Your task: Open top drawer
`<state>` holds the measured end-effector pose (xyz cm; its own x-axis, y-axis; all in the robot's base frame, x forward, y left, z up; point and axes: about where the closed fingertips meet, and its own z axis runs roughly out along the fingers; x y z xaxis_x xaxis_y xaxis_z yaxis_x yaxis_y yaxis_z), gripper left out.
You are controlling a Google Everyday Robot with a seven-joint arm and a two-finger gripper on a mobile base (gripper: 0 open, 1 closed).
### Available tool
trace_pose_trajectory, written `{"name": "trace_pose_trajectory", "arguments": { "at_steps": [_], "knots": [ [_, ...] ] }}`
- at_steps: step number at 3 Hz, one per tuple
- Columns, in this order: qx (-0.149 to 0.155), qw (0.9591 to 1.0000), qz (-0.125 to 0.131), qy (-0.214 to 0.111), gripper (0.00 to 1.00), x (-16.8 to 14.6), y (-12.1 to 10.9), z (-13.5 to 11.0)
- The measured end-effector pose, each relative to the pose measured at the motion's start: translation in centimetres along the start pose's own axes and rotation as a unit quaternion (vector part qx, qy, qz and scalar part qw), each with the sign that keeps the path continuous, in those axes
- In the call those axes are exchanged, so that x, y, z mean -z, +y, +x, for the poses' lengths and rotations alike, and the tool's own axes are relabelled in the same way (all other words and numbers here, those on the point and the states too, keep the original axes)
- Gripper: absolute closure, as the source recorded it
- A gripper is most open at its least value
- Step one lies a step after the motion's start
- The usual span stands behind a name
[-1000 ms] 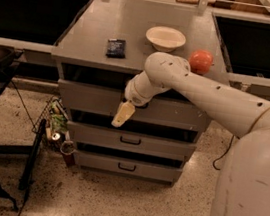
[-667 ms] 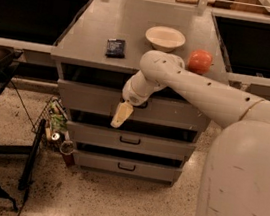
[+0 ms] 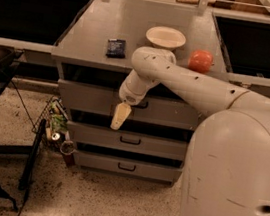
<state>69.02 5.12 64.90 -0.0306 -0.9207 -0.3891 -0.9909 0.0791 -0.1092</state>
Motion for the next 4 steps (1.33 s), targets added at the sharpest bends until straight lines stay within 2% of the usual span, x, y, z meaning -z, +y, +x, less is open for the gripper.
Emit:
{"name": "trace_pose_trajectory", "arguments": {
  "at_steps": [1, 2, 3, 4],
  "knots": [
    [0.018, 0.9988, -0.032, 0.032, 0.0, 1.3, 1.9, 0.4],
    [0.047, 0.9928, -0.084, 0.071, 0.0, 2.4, 4.3, 0.6],
    [0.062, 0.9853, -0.125, 0.099, 0.0, 2.9, 5.9, 0.9],
    [0.062, 0.9853, -0.125, 0.099, 0.0, 3.1, 5.9, 0.8]
  ]
}}
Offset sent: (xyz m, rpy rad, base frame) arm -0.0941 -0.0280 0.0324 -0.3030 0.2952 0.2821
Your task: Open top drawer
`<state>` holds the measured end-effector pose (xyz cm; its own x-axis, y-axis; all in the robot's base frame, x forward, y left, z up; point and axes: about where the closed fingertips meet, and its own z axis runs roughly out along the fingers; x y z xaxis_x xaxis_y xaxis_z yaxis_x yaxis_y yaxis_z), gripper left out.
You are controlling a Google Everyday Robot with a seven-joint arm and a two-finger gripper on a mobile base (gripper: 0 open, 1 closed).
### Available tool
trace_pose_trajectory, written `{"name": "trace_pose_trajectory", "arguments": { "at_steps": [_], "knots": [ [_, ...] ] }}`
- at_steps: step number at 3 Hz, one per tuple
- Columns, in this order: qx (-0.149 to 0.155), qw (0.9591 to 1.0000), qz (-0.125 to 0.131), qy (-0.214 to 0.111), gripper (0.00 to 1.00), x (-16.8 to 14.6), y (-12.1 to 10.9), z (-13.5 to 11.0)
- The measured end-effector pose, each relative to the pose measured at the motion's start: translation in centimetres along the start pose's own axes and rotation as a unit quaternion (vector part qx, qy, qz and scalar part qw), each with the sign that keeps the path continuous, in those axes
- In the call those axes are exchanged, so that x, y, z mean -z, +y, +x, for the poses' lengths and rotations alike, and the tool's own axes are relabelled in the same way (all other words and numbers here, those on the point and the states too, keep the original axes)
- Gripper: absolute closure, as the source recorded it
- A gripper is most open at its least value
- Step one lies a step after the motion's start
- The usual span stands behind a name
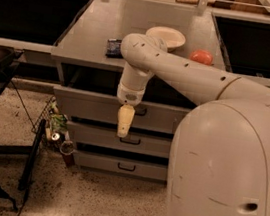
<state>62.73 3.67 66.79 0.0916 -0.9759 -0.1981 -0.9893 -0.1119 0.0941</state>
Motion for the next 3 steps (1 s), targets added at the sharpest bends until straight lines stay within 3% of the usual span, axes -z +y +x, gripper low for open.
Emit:
{"name": "trace_pose_trajectory", "arguments": {
  "at_steps": [1, 2, 3],
  "knots": [
    [0.007, 0.9995, -0.028, 0.014, 0.0, -0.1, 1.3, 0.3],
    [0.007, 0.9995, -0.028, 0.014, 0.0, 0.2, 1.4, 0.2],
    [0.002, 0.9986, -0.045, 0.027, 0.0, 1.1, 3.0, 0.4]
  ]
}}
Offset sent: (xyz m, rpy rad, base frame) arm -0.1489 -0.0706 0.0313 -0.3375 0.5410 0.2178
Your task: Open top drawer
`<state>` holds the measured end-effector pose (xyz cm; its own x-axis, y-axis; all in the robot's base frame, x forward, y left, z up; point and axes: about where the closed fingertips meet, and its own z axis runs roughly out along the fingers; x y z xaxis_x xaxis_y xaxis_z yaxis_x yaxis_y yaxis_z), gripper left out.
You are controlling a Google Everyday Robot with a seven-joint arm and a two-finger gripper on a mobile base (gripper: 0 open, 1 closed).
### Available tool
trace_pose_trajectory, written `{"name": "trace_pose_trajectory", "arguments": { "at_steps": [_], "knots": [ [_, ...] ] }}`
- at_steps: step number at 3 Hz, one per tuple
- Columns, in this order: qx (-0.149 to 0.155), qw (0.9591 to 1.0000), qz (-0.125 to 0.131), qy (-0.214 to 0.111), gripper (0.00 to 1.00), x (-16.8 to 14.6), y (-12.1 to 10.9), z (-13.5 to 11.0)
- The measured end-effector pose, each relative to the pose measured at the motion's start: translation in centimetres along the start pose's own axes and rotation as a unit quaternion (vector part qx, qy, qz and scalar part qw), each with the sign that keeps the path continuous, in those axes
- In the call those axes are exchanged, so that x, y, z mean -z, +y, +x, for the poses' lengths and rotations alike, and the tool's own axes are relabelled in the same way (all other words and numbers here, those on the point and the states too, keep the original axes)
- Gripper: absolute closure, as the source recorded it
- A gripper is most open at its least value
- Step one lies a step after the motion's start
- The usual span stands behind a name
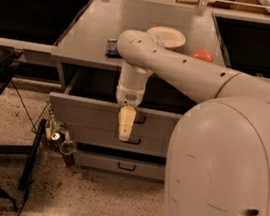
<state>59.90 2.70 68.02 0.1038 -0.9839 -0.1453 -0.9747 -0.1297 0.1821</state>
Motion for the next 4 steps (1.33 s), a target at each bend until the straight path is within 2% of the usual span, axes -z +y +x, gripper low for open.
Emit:
{"name": "trace_pose_trajectory", "arguments": {
  "at_steps": [1, 2, 3, 4],
  "knots": [
    [-0.017, 0.9978, -0.04, 0.049, 0.0, 2.2, 4.8, 2.1],
    [-0.072, 0.9945, -0.009, 0.076, 0.0, 6.4, 8.1, 4.6],
    [-0.112, 0.9898, 0.059, 0.066, 0.0, 9.9, 7.8, 5.5],
    [-0.122, 0.9878, 0.086, 0.043, 0.0, 10.8, 6.0, 5.4]
  ]
}}
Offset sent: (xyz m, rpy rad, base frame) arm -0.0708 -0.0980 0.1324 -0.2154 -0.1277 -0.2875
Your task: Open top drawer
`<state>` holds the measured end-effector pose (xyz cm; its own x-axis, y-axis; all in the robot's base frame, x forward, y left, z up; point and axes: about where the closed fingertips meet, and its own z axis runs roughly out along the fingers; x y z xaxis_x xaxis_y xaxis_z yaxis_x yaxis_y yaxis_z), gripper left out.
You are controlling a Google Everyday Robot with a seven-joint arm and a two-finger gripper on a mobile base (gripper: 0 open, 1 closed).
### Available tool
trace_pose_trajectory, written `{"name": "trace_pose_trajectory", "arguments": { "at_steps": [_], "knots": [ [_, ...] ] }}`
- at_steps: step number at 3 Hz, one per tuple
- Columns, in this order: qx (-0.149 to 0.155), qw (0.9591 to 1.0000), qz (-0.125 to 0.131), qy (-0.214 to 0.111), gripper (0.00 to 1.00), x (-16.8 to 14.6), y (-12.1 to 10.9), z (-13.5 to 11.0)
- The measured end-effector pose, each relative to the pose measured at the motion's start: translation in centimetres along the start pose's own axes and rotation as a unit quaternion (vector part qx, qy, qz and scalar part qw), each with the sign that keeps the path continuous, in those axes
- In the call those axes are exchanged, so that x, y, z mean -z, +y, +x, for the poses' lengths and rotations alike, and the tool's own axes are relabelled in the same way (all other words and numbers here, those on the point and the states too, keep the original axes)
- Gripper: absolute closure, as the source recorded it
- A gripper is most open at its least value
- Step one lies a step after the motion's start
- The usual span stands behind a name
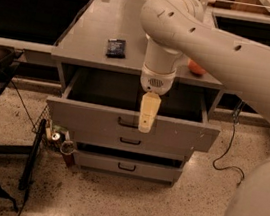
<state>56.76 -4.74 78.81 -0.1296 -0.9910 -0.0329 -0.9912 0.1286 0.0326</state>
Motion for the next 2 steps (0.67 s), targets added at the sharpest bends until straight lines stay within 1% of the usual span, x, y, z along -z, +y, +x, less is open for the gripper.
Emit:
{"name": "trace_pose_trajectory", "arguments": {
  "at_steps": [1, 2],
  "knots": [
    [0.003, 0.9992, -0.018, -0.034, 0.0, -3.3, -2.1, -1.2],
    [0.006, 0.9964, -0.051, -0.068, 0.0, -8.0, -3.6, -2.7]
  ]
}}
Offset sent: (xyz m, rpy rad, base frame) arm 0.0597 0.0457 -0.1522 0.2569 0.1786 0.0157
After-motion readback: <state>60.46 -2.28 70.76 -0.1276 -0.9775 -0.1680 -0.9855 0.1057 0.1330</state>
